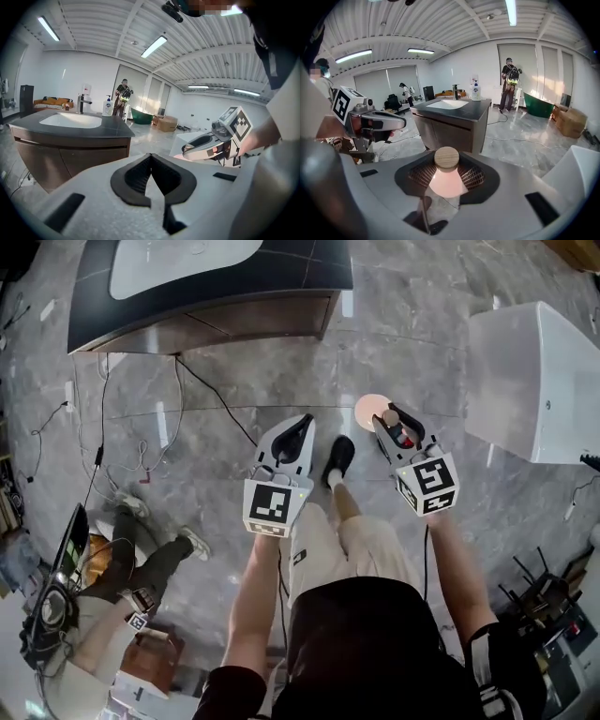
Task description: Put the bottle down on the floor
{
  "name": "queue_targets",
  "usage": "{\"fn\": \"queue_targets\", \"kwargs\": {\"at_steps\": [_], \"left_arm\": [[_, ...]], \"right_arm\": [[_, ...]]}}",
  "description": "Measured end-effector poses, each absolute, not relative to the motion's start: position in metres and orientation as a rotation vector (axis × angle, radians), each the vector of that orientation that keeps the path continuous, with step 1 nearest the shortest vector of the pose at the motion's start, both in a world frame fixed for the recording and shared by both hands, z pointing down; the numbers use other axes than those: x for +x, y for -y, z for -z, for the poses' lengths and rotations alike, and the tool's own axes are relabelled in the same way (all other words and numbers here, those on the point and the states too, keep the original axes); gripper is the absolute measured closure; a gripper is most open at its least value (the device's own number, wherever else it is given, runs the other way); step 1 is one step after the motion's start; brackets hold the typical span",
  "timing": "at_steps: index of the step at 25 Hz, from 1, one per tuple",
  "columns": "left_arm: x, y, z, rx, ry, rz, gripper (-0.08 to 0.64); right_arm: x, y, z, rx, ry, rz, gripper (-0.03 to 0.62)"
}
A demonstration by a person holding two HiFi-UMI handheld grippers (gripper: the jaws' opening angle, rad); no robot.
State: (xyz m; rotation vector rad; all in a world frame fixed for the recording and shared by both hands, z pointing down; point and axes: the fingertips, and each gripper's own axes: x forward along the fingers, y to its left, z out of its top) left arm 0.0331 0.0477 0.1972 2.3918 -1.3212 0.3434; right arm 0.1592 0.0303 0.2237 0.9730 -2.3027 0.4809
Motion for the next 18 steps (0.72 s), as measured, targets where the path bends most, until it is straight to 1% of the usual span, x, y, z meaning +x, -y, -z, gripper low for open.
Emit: {"fn": "queue_targets", "kwargs": {"at_steps": [5,10,18], "left_arm": [[0.015,-0.033,-0.244,2.395,1.304,-0.355,0.542],[0.012,-0.023,-0.290,2.412,1.247,-0.378,0.541],[-0.001,-0.001,-0.378,2.360,1.262,-0.383,0.541]], "right_arm": [[0.138,-0.016,-0.272,0.956,2.314,-0.493,0.451],[0.122,-0.001,-0.323,0.924,2.307,-0.466,0.451],[0.097,0.012,-0.426,0.891,2.302,-0.451,0.451]]}}
